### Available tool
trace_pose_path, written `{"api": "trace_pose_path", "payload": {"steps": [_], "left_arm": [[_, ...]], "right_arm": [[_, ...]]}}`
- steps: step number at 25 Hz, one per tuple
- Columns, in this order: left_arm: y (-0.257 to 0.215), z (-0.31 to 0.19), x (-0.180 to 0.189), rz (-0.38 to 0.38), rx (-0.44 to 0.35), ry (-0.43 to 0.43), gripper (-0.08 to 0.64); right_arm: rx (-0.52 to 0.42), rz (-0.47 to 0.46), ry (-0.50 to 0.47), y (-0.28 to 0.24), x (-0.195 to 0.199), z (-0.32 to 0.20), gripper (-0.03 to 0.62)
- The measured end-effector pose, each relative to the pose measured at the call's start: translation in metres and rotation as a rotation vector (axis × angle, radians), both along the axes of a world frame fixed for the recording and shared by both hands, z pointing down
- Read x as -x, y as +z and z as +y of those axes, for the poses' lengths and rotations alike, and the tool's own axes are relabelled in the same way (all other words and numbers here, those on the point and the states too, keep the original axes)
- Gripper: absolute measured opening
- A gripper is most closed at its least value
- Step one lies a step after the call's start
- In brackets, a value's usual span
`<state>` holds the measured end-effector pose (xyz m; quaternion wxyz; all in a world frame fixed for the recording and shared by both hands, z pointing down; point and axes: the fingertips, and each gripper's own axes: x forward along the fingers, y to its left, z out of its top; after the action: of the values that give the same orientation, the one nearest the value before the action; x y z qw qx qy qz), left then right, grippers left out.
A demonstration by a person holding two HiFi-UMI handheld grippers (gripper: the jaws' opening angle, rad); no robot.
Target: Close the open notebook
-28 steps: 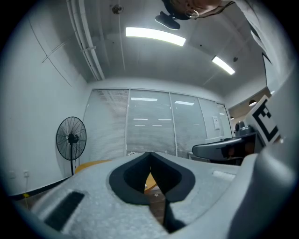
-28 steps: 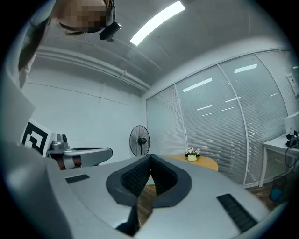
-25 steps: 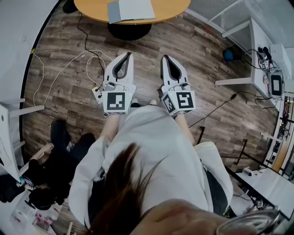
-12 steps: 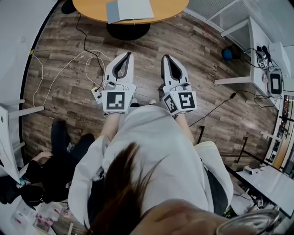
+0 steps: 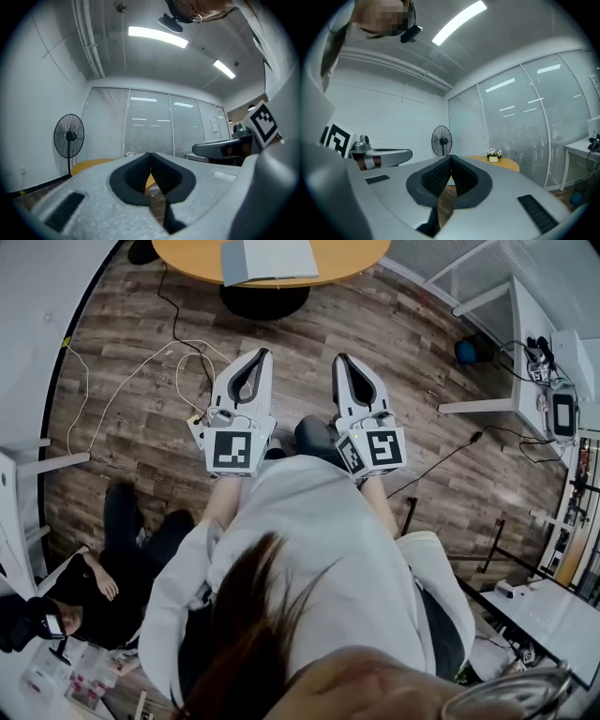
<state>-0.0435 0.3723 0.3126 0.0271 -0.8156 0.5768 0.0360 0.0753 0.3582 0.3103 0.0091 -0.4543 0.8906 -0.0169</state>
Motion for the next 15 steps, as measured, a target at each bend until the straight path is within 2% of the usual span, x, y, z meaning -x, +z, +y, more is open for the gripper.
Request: {"api": "trace_pose_path", "payload": {"steps": [7,15], "left_arm": [[0.004,-0.020,0.002,0.005,0.030,-0.020,0.017],[0.007,-0.089,-0.006,-0.011,0.041,-0.070,0.017]], "right_arm": [[-0.036,0.067,-0.035,0.001,0.002,-0.018,0.002],[-0.016,0.041,-0.082,0.008,-0.007,-0.089,0.002]]}}
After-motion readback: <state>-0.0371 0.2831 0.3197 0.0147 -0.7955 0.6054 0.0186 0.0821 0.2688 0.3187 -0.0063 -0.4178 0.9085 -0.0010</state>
